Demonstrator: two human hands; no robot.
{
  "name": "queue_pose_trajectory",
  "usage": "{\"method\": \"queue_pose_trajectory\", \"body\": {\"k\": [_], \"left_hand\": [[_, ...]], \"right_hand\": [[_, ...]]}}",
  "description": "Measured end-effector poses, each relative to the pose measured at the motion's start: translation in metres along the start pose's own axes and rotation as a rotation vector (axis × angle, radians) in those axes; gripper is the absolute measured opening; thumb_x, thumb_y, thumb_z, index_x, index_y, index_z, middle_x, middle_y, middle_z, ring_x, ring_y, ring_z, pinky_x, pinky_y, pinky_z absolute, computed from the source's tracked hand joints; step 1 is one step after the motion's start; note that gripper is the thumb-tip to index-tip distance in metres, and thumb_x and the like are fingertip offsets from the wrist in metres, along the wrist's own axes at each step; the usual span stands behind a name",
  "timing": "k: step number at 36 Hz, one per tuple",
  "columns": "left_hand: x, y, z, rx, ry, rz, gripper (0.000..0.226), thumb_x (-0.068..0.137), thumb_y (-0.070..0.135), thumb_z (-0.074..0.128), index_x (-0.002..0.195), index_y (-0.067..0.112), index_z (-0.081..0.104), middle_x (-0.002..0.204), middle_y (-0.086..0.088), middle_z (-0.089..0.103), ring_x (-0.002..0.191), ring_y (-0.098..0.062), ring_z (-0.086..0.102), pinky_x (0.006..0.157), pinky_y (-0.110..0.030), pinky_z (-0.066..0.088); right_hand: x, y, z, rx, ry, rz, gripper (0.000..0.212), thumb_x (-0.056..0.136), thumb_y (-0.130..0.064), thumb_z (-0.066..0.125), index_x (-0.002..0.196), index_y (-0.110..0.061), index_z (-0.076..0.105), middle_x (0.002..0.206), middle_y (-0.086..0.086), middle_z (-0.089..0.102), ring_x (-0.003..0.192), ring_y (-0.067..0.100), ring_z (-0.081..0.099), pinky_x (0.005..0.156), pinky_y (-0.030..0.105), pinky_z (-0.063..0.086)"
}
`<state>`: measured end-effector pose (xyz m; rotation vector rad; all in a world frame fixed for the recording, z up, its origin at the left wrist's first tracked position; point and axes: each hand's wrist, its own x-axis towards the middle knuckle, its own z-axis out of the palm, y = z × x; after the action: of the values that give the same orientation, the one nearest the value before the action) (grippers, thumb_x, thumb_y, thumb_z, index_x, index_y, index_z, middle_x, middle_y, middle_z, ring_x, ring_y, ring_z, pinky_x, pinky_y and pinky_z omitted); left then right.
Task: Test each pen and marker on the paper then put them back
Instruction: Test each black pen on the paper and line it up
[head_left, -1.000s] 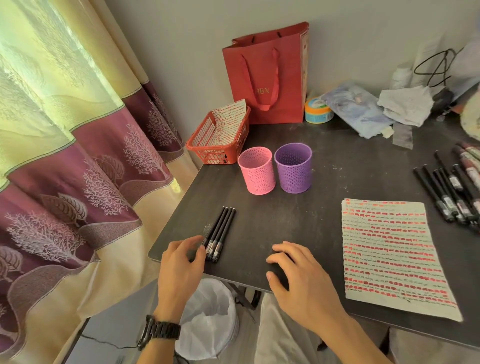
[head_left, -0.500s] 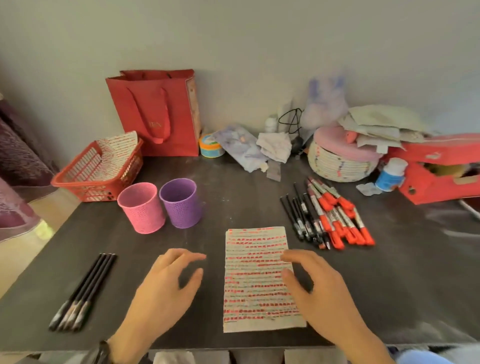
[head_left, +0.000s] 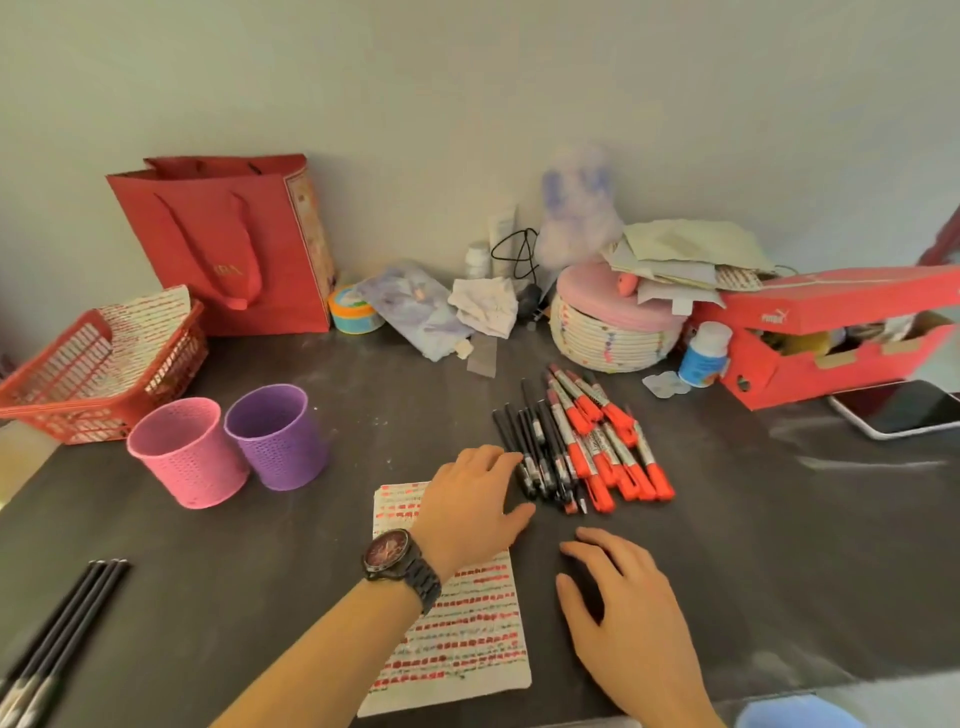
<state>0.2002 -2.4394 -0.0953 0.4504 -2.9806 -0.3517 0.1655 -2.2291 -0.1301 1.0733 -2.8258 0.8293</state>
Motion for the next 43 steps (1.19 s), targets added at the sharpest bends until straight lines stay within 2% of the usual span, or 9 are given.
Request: {"method": "queue_pose_trajectory", "body": {"k": [4, 12, 19, 25, 31, 35, 39, 40, 43], "left_hand": [[0.011, 0.002, 0.008, 0.060, -0.011, -0.015, 0.067, 0.097, 0.061, 0.046, 0.154, 0.028, 0.033, 0.152, 0.005, 0.041, 0.141, -0.018, 0.036, 0.114, -0.038, 0.033], [0.014, -0.005, 0.005, 0.197, 0.033, 0.007, 0.051, 0.099, 0.057, 0.043, 0.143, 0.030, 0.047, 0.136, 0.006, 0.054, 0.129, -0.019, 0.047, 0.105, -0.037, 0.039], [0.013, -0.009, 0.000, 0.168, 0.012, -0.007, 0.040, 0.100, 0.045, 0.042, 0.138, 0.033, 0.050, 0.127, 0.004, 0.056, 0.118, -0.019, 0.051, 0.097, -0.037, 0.040], [0.017, -0.010, -0.002, 0.158, 0.019, -0.042, 0.029, 0.102, 0.036, 0.039, 0.124, 0.030, 0.056, 0.114, 0.003, 0.057, 0.107, -0.020, 0.053, 0.089, -0.036, 0.042], [0.022, -0.015, -0.001, 0.165, 0.036, -0.083, 0.023, 0.101, 0.037, 0.039, 0.111, 0.029, 0.057, 0.100, 0.003, 0.058, 0.096, -0.021, 0.053, 0.081, -0.036, 0.038], [0.026, -0.018, -0.006, 0.044, 0.033, -0.154, 0.014, 0.099, 0.040, 0.048, 0.106, 0.030, 0.055, 0.087, 0.011, 0.050, 0.096, -0.020, 0.055, 0.080, -0.035, 0.037], [0.027, -0.023, -0.015, -0.256, 0.048, -0.304, 0.004, 0.097, 0.034, 0.052, 0.101, 0.033, 0.053, 0.091, 0.013, 0.064, 0.085, -0.017, 0.063, 0.078, -0.037, 0.049], [0.027, -0.024, -0.018, -0.364, 0.073, -0.345, 0.002, 0.097, 0.033, 0.052, 0.098, 0.035, 0.053, 0.090, 0.013, 0.066, 0.080, -0.015, 0.064, 0.073, -0.035, 0.051], [0.023, -0.029, -0.028, -0.635, 0.181, -0.410, 0.015, 0.098, 0.025, 0.054, 0.091, 0.038, 0.054, 0.082, 0.010, 0.068, 0.058, -0.005, 0.060, 0.050, -0.025, 0.046]], "right_hand": [[0.001, 0.004, 0.002, 0.000, -0.015, 0.004, 0.035, 0.092, -0.050, 0.060, 0.126, -0.041, 0.062, 0.138, -0.025, 0.050, 0.131, -0.002, 0.041, 0.105, 0.020, 0.029], [0.001, 0.007, 0.006, 0.008, -0.014, 0.010, 0.034, 0.091, -0.051, 0.060, 0.124, -0.042, 0.062, 0.137, -0.026, 0.051, 0.130, -0.002, 0.041, 0.104, 0.019, 0.028], [0.002, 0.009, 0.009, -0.003, -0.034, 0.018, 0.036, 0.093, -0.055, 0.055, 0.127, -0.045, 0.059, 0.139, -0.029, 0.046, 0.132, -0.004, 0.037, 0.105, 0.017, 0.025], [0.002, 0.010, 0.009, -0.002, -0.024, 0.020, 0.036, 0.092, -0.054, 0.057, 0.126, -0.044, 0.060, 0.139, -0.028, 0.048, 0.132, -0.004, 0.038, 0.105, 0.020, 0.028], [0.003, 0.009, 0.009, -0.012, -0.034, 0.022, 0.036, 0.093, -0.055, 0.055, 0.128, -0.046, 0.058, 0.140, -0.030, 0.045, 0.132, -0.005, 0.036, 0.106, 0.020, 0.027], [0.001, 0.008, 0.007, 0.007, -0.009, 0.025, 0.034, 0.091, -0.051, 0.060, 0.124, -0.042, 0.062, 0.137, -0.027, 0.050, 0.130, -0.003, 0.040, 0.104, 0.022, 0.030], [0.002, 0.007, 0.006, 0.009, -0.017, 0.029, 0.034, 0.092, -0.051, 0.059, 0.125, -0.043, 0.062, 0.137, -0.026, 0.051, 0.130, -0.003, 0.040, 0.106, 0.023, 0.031], [0.002, 0.006, 0.005, 0.006, -0.022, 0.031, 0.035, 0.092, -0.052, 0.058, 0.125, -0.043, 0.061, 0.138, -0.027, 0.050, 0.131, -0.004, 0.039, 0.106, 0.023, 0.031], [0.003, 0.005, 0.004, 0.011, -0.031, 0.038, 0.040, 0.092, -0.061, 0.052, 0.127, -0.044, 0.061, 0.139, -0.027, 0.049, 0.131, -0.005, 0.037, 0.107, 0.023, 0.031]]}}
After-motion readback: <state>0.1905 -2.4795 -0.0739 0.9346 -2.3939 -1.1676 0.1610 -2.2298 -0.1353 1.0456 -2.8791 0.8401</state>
